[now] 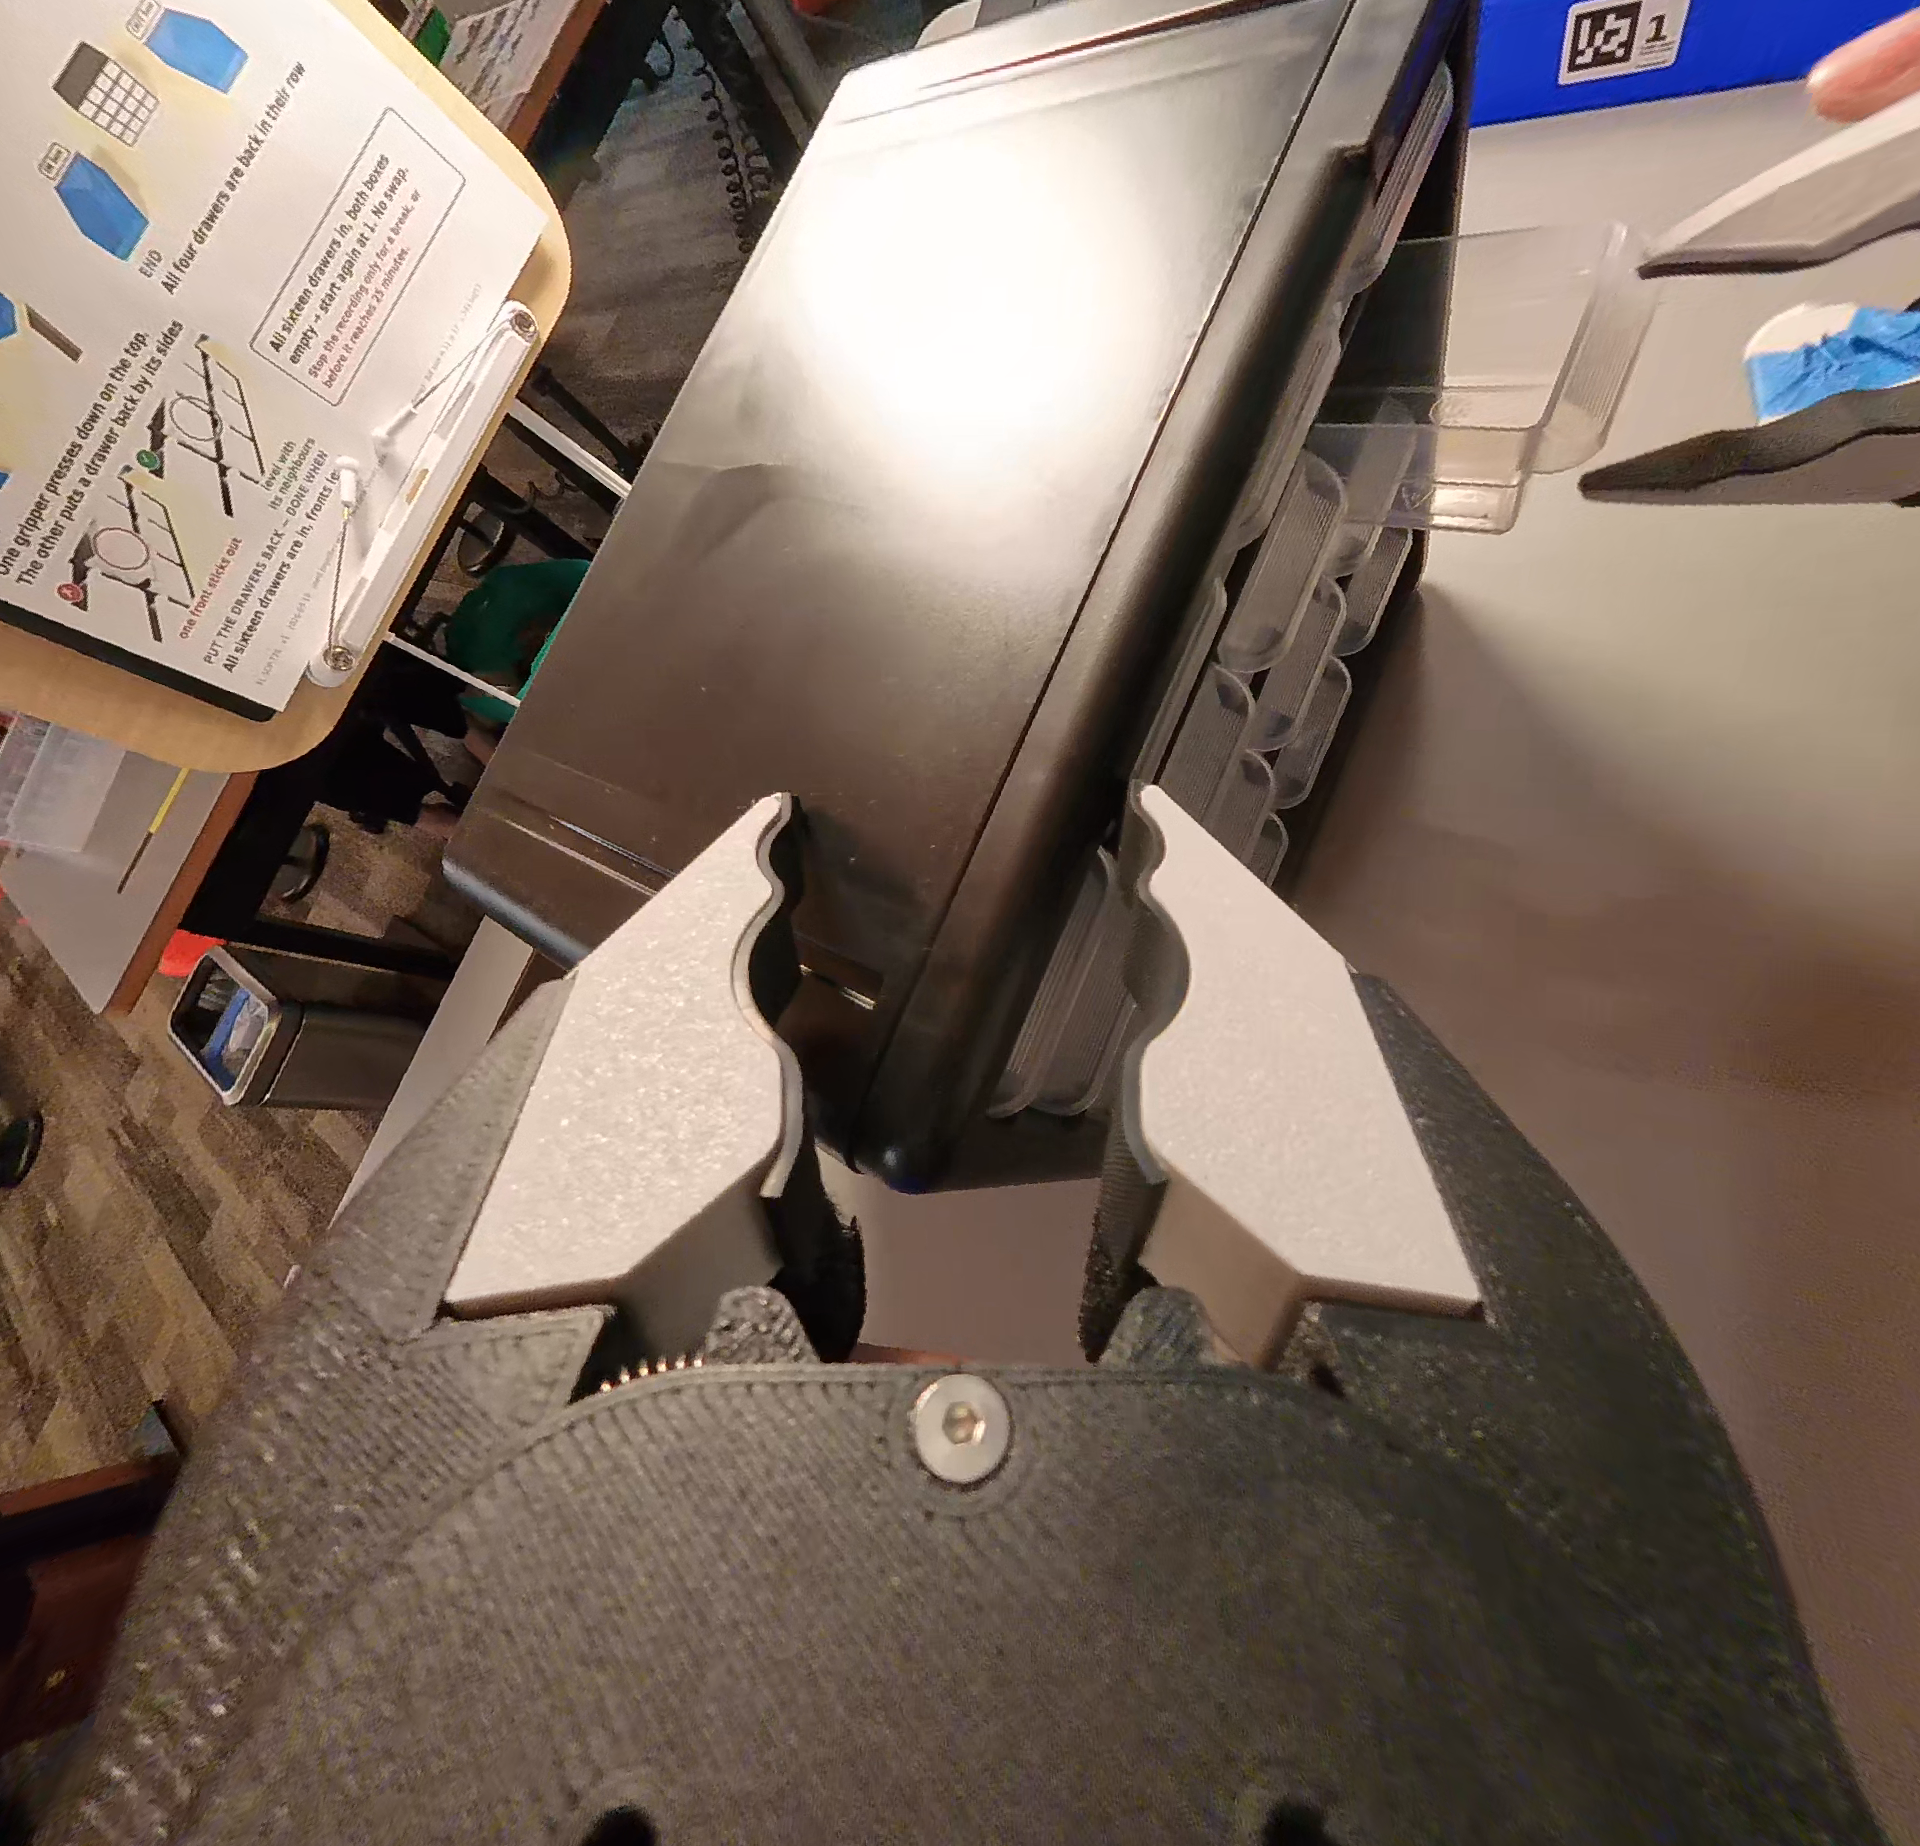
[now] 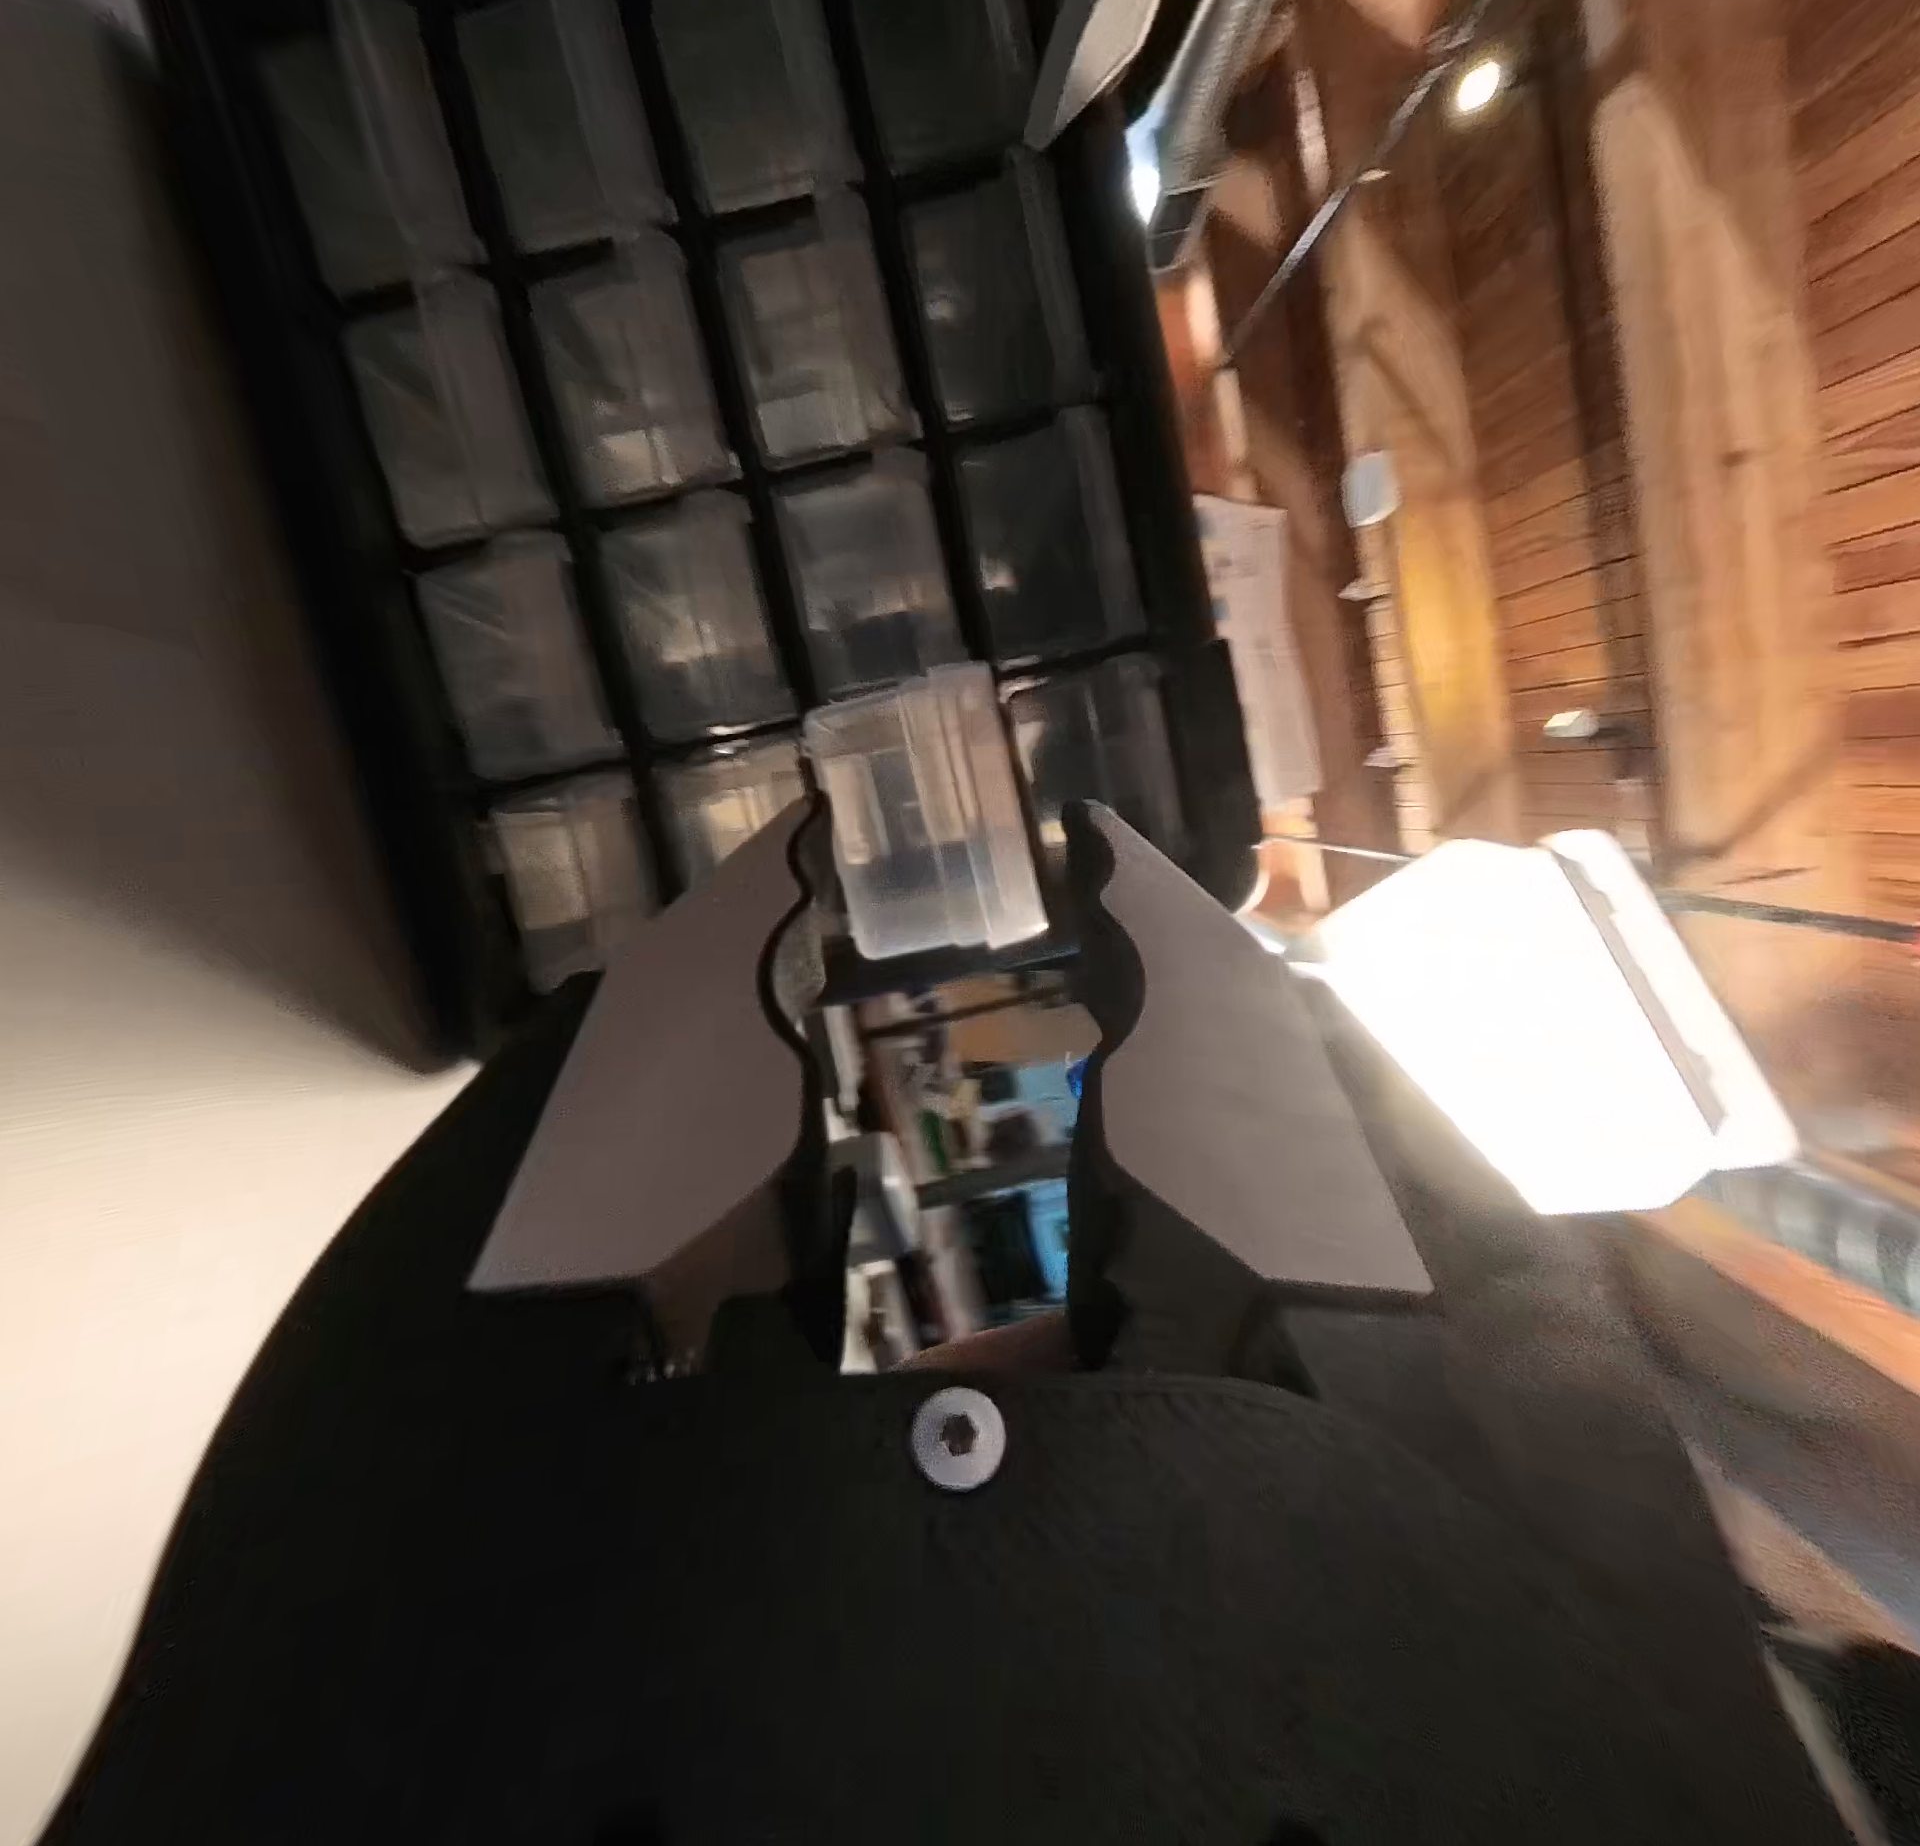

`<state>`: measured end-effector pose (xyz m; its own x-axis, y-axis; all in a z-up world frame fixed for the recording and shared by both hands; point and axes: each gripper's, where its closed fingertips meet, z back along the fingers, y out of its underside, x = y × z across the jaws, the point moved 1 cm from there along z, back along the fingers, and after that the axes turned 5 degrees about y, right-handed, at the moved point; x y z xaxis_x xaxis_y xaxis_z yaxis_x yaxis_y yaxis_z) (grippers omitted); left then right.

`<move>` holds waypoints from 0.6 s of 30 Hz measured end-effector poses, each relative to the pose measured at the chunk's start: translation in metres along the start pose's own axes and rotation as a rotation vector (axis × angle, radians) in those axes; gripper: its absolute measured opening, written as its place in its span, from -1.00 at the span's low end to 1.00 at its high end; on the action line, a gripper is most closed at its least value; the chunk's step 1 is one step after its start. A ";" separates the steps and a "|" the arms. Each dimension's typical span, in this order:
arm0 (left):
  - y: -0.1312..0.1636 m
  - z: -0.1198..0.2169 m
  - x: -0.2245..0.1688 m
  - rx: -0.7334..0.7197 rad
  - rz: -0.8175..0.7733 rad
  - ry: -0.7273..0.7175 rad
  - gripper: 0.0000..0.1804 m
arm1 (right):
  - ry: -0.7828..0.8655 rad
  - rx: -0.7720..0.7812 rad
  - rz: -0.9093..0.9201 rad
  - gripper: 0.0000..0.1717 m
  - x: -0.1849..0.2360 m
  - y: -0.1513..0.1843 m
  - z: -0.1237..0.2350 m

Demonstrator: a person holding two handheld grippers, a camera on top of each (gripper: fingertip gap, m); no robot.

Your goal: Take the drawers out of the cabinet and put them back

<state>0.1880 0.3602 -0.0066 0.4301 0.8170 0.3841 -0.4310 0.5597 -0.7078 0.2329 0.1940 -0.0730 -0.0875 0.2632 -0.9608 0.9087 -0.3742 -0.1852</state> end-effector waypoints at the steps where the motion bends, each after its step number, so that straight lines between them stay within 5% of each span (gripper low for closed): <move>1: 0.000 0.000 0.000 0.001 0.000 0.000 -0.32 | -0.058 0.012 -0.046 -0.39 0.002 0.000 -0.001; 6: 0.000 0.000 0.000 0.005 0.004 -0.003 -0.32 | -0.243 0.131 -0.100 -0.30 -0.003 0.010 -0.016; 18: 0.000 0.000 0.000 0.000 0.014 0.002 -0.32 | -0.569 0.209 -0.202 -0.57 0.012 0.003 -0.011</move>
<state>0.1877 0.3604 -0.0067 0.4260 0.8243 0.3730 -0.4369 0.5484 -0.7130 0.2391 0.2057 -0.0829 -0.5043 -0.1446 -0.8513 0.7576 -0.5472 -0.3558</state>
